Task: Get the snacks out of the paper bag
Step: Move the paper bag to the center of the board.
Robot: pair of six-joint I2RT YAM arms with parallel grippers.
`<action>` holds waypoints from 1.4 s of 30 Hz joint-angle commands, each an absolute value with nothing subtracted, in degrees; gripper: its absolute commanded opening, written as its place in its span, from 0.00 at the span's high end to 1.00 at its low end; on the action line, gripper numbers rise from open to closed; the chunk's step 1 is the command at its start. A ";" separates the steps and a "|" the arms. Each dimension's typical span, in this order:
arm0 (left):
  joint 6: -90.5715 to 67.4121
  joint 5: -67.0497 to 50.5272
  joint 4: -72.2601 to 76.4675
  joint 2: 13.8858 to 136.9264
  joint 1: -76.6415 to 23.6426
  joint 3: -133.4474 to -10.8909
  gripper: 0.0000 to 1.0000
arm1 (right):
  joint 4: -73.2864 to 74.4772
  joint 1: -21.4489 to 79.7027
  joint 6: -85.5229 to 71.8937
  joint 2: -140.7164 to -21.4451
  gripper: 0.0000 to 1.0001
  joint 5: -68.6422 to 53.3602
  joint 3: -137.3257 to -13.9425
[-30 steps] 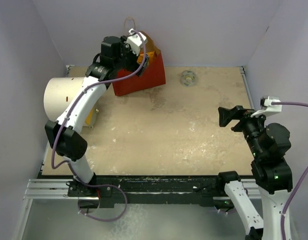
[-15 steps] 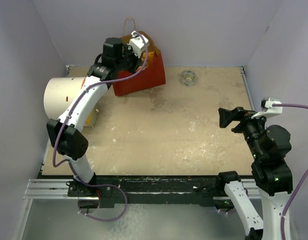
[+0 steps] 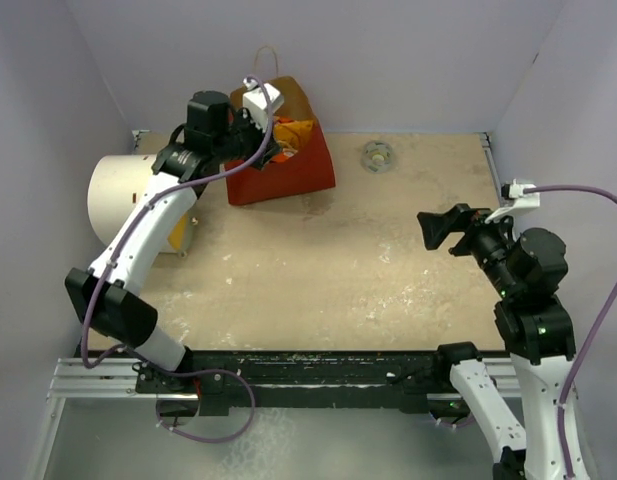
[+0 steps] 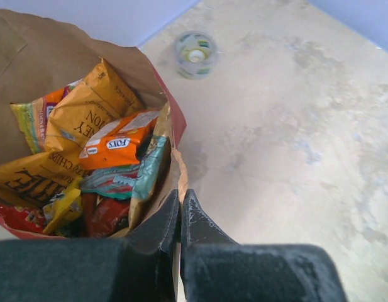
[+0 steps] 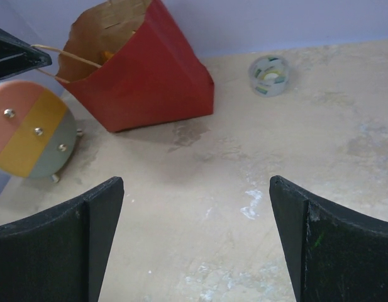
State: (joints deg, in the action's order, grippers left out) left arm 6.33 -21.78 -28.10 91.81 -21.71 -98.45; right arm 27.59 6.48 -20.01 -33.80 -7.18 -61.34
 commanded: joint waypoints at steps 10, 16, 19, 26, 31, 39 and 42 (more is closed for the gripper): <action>-15.47 -33.85 -21.68 69.62 -34.58 -79.56 1.00 | 15.44 7.21 -30.46 -43.33 0.00 -33.17 -52.76; -24.22 -26.50 -14.81 65.99 -47.31 -74.48 1.00 | 13.93 7.43 -33.50 -43.73 0.00 -30.09 -51.37; -25.74 -23.07 -11.47 68.63 -53.66 -75.36 1.00 | 10.64 7.38 -36.86 -43.15 0.00 -30.01 -48.57; -21.96 -19.98 -16.12 73.24 -57.39 -81.80 0.61 | 14.99 7.38 -36.20 -43.26 0.00 -23.60 -50.28; -15.16 -11.91 -25.79 70.65 -56.81 -85.58 0.10 | 21.21 7.34 -36.07 -40.87 0.00 -15.79 -52.46; -9.13 -13.22 -42.79 72.33 -39.09 -97.35 0.01 | 23.29 7.33 -32.36 -40.27 0.00 -17.53 -55.87; -8.45 -9.73 -47.14 75.42 -32.20 -102.15 0.01 | 24.30 7.38 -31.55 -41.70 0.00 -24.58 -59.28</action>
